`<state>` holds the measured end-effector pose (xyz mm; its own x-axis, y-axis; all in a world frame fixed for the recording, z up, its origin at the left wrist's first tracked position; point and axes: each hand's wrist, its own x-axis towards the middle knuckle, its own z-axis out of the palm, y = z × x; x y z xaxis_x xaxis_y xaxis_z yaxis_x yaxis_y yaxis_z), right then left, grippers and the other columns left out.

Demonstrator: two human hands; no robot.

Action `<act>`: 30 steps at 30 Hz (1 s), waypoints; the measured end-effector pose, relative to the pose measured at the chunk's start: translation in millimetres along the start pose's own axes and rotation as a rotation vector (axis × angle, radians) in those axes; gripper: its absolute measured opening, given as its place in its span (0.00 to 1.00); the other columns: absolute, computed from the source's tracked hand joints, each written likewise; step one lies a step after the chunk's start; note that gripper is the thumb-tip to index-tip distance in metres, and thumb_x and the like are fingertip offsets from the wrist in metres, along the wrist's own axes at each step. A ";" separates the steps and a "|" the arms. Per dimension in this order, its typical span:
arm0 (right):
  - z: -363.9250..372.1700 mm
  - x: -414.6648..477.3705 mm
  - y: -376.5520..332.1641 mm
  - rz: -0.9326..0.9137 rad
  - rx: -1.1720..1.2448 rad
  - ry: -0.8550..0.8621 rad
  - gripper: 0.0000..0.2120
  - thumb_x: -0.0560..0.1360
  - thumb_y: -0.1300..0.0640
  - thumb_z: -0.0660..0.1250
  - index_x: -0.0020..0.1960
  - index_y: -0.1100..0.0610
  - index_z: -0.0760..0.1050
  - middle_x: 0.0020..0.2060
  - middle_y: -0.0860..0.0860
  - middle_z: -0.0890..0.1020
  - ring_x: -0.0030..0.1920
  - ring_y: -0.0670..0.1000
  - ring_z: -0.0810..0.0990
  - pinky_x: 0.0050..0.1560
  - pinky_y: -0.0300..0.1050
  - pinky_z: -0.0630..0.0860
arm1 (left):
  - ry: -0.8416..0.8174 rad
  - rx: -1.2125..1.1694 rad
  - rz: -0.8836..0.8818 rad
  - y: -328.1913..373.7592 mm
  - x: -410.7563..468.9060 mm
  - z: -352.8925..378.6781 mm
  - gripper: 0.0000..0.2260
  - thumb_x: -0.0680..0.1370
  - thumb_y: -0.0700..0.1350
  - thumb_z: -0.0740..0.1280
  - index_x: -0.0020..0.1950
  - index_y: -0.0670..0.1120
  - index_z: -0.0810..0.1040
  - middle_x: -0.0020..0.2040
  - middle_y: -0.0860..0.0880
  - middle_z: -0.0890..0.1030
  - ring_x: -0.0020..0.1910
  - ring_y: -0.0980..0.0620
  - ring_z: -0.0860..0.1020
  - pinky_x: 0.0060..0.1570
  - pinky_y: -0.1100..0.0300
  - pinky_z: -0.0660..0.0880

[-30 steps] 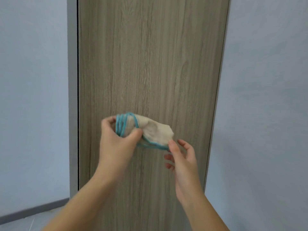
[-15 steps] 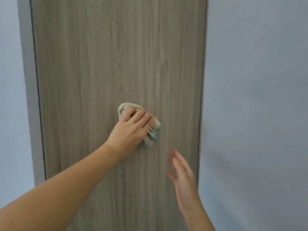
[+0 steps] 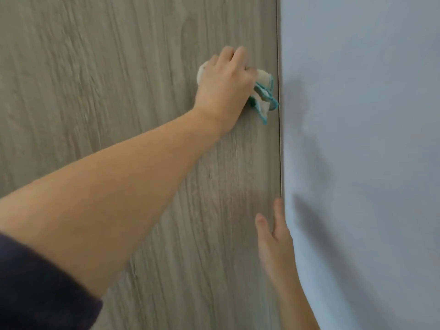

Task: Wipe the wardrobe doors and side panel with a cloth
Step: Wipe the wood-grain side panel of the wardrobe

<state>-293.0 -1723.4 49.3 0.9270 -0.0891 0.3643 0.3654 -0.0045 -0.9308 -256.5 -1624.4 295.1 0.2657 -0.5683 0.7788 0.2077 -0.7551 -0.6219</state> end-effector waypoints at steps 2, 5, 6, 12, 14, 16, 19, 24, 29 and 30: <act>-9.0 13.6 10.8 0.007 0.006 0.008 0.26 0.82 0.50 0.56 0.78 0.44 0.51 0.74 0.35 0.56 0.73 0.37 0.55 0.73 0.38 0.52 | 0.055 -0.026 -0.028 21.6 15.3 13.6 0.07 0.61 0.40 0.76 0.32 0.48 0.79 0.33 0.49 0.75 0.32 0.50 0.75 0.31 0.60 0.58; -12.3 28.3 25.3 0.041 0.103 0.062 0.23 0.82 0.54 0.59 0.75 0.45 0.61 0.72 0.37 0.64 0.70 0.36 0.61 0.70 0.37 0.57 | 0.132 -0.065 0.032 68.4 8.3 37.7 0.06 0.65 0.36 0.67 0.33 0.47 0.80 0.33 0.49 0.75 0.32 0.49 0.75 0.31 0.58 0.61; -11.0 30.2 27.5 0.042 0.135 0.094 0.22 0.81 0.56 0.59 0.74 0.46 0.63 0.71 0.39 0.66 0.69 0.36 0.63 0.68 0.36 0.58 | 0.135 -0.089 0.045 80.1 0.3 42.3 0.08 0.66 0.35 0.64 0.34 0.46 0.80 0.33 0.48 0.75 0.32 0.48 0.75 0.31 0.57 0.63; -13.0 38.3 37.3 0.010 0.194 0.169 0.21 0.80 0.61 0.58 0.72 0.48 0.67 0.65 0.37 0.70 0.63 0.33 0.68 0.56 0.22 0.61 | 0.200 -0.083 0.082 95.1 -25.4 49.4 0.09 0.71 0.35 0.62 0.46 0.42 0.80 0.39 0.46 0.76 0.36 0.46 0.73 0.35 0.54 0.64; -14.7 41.8 38.7 -0.005 0.212 0.232 0.20 0.81 0.63 0.57 0.71 0.52 0.69 0.65 0.40 0.72 0.62 0.35 0.70 0.57 0.21 0.64 | 0.169 -0.154 0.163 112.2 -54.3 47.6 0.11 0.72 0.36 0.60 0.48 0.41 0.81 0.40 0.45 0.76 0.37 0.45 0.74 0.36 0.53 0.65; -16.5 44.9 43.7 0.015 0.284 0.323 0.18 0.81 0.64 0.57 0.68 0.55 0.73 0.64 0.45 0.77 0.62 0.40 0.74 0.67 0.35 0.68 | 0.107 -0.248 0.278 139.5 -98.8 48.2 0.10 0.73 0.38 0.62 0.48 0.42 0.81 0.42 0.45 0.77 0.38 0.46 0.74 0.37 0.52 0.66; -23.0 40.1 45.6 0.082 0.364 0.437 0.18 0.79 0.62 0.58 0.66 0.54 0.76 0.60 0.47 0.80 0.61 0.46 0.77 0.67 0.50 0.71 | 0.055 -0.333 0.335 163.5 -145.9 50.4 0.09 0.74 0.37 0.62 0.47 0.41 0.83 0.41 0.46 0.77 0.37 0.46 0.75 0.39 0.52 0.67; -31.8 26.9 33.5 0.069 0.337 0.467 0.15 0.79 0.63 0.58 0.59 0.52 0.79 0.56 0.46 0.82 0.59 0.45 0.79 0.65 0.49 0.73 | 0.060 -0.307 0.523 135.1 -133.3 47.0 0.10 0.75 0.38 0.61 0.47 0.42 0.82 0.40 0.47 0.78 0.37 0.47 0.75 0.36 0.54 0.71; -30.8 21.1 29.5 0.086 0.441 0.392 0.12 0.80 0.61 0.61 0.57 0.51 0.80 0.56 0.46 0.82 0.60 0.45 0.79 0.68 0.49 0.71 | 0.102 -0.117 0.348 42.5 -62.2 20.1 0.15 0.74 0.41 0.58 0.56 0.42 0.79 0.47 0.43 0.77 0.45 0.42 0.76 0.42 0.51 0.72; -27.8 20.3 29.8 0.086 0.439 0.371 0.12 0.80 0.61 0.60 0.58 0.51 0.80 0.57 0.45 0.82 0.61 0.44 0.78 0.68 0.50 0.70 | 0.107 -0.089 0.275 30.6 -54.9 15.7 0.17 0.75 0.41 0.55 0.57 0.42 0.78 0.48 0.42 0.77 0.46 0.41 0.76 0.42 0.51 0.72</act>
<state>-265.6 -1753.0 28.2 0.8923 -0.4142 0.1795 0.3639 0.4246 -0.8290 -250.0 -1611.2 232.0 0.1990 -0.7826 0.5898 0.0572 -0.5916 -0.8042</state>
